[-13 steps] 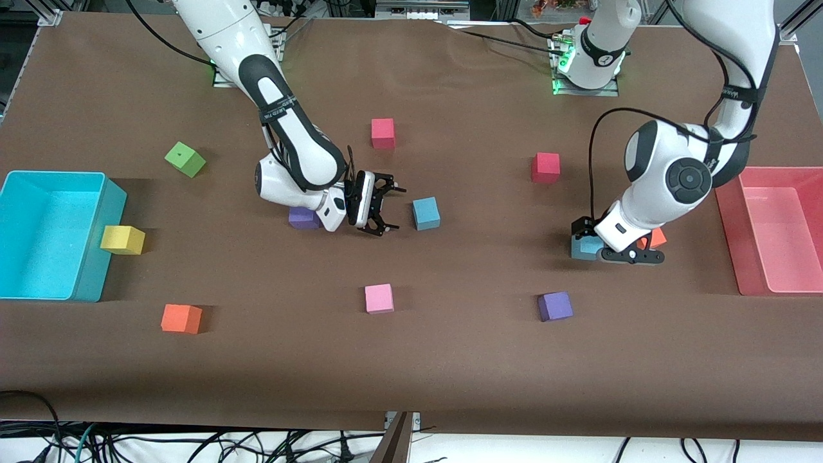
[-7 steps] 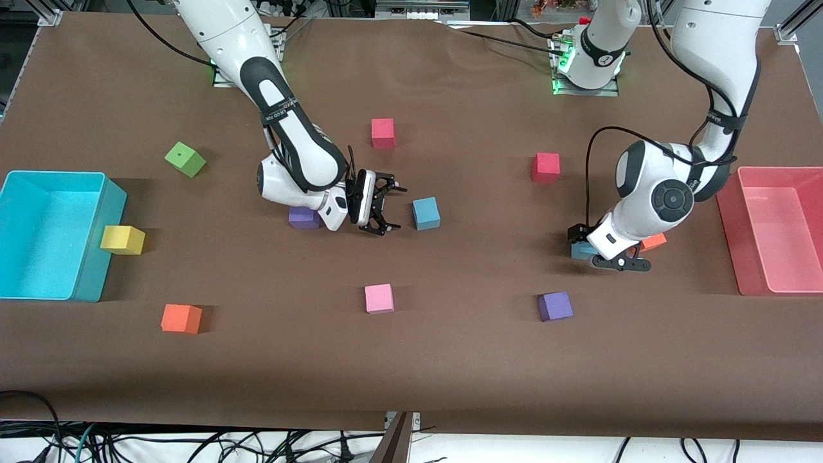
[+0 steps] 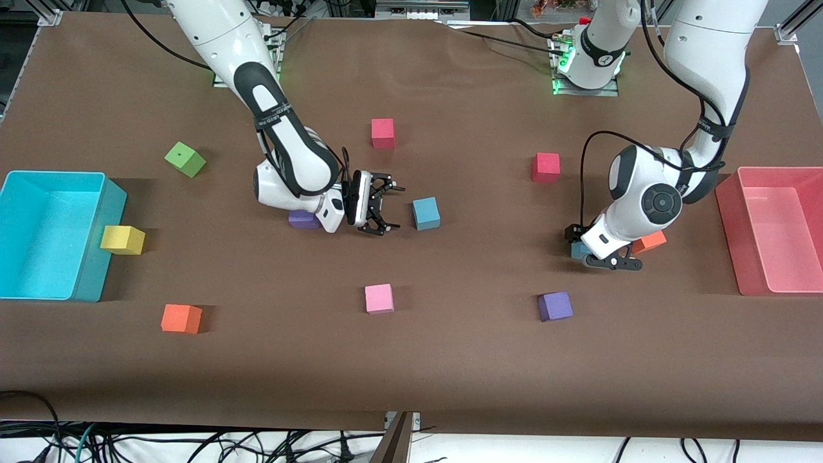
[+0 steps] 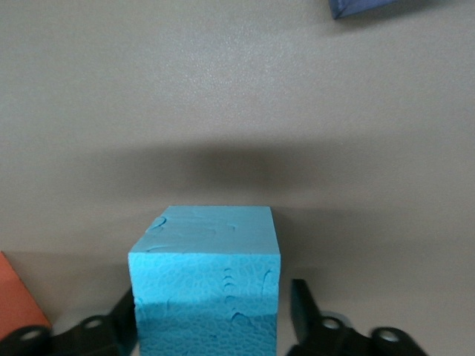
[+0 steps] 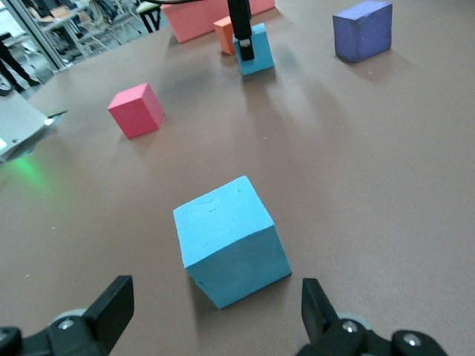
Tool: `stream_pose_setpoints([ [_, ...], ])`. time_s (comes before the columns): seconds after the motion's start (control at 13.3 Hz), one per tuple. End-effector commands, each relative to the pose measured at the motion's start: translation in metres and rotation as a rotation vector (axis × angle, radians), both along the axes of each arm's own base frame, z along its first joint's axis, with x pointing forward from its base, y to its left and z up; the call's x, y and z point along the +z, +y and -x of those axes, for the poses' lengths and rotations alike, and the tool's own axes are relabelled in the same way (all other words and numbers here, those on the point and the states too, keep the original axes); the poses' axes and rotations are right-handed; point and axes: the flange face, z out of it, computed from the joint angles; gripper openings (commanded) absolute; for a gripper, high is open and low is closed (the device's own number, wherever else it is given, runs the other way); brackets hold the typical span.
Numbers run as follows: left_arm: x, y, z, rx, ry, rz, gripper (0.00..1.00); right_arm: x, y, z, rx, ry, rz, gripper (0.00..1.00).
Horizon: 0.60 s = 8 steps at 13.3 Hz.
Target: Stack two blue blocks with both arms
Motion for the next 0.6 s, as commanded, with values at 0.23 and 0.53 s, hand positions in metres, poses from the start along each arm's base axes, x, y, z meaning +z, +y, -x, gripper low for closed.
stream_pose_setpoints([
  [0.23,0.055,-0.011,-0.004,-0.032,-0.077,-0.008,0.08,-0.015,-0.004,-0.002,0.012,-0.016,-0.034,1.00],
  [0.53,0.116,-0.080,0.013,-0.029,-0.084,-0.002,0.00,-0.015,-0.004,-0.001,0.013,-0.017,-0.033,1.00],
])
